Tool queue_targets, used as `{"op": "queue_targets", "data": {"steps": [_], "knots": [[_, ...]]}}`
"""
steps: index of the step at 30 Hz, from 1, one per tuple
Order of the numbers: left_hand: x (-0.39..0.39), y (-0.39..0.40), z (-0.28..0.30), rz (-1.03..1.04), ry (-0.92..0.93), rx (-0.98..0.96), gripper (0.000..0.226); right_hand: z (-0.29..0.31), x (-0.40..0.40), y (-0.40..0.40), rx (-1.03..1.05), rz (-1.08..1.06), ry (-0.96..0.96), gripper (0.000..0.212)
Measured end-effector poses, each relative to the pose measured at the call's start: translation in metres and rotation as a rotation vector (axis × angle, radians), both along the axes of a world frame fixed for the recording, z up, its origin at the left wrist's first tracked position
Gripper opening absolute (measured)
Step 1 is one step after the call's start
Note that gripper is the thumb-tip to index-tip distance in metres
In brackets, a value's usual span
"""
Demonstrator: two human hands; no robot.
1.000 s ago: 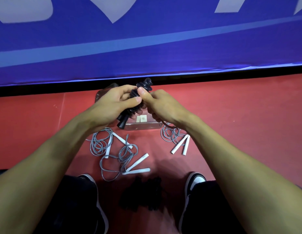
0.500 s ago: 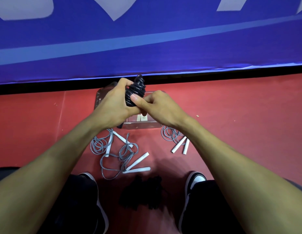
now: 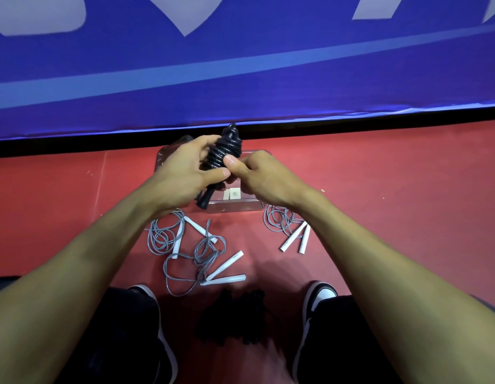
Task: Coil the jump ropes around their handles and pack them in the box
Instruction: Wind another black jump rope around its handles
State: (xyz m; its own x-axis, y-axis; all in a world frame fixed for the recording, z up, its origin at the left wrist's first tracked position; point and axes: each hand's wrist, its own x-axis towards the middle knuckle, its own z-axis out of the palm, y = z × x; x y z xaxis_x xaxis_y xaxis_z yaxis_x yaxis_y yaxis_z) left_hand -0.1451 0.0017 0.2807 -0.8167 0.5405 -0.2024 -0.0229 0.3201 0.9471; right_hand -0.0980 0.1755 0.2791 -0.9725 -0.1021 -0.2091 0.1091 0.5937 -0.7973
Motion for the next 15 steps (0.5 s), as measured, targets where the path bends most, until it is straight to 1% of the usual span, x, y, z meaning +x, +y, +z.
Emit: {"op": "queue_targets", "data": {"steps": [2,4,7,10,12,15], "knots": [[-0.001,0.002,0.002,0.063,0.025,0.010,0.038,0.000,0.000,-0.002,-0.011,-0.014,-0.003,0.068],[0.001,0.003,0.002,0.108,0.081,-0.046,0.041,0.000,0.001,-0.005,-0.021,0.004,-0.021,0.070],[0.006,0.004,0.000,0.077,0.246,-0.221,0.049,0.004,0.007,-0.010,-0.049,0.053,-0.045,0.060],[0.011,0.008,-0.003,0.028,0.343,-0.251,0.048,0.009,0.009,-0.011,-0.091,0.056,-0.030,0.052],[0.013,0.009,0.000,0.007,0.292,-0.225,0.050,0.011,0.008,-0.009,-0.115,0.056,-0.018,0.050],[0.012,0.007,0.002,-0.043,0.100,-0.139,0.061,0.004,0.004,-0.006,-0.096,0.070,0.002,0.040]]}}
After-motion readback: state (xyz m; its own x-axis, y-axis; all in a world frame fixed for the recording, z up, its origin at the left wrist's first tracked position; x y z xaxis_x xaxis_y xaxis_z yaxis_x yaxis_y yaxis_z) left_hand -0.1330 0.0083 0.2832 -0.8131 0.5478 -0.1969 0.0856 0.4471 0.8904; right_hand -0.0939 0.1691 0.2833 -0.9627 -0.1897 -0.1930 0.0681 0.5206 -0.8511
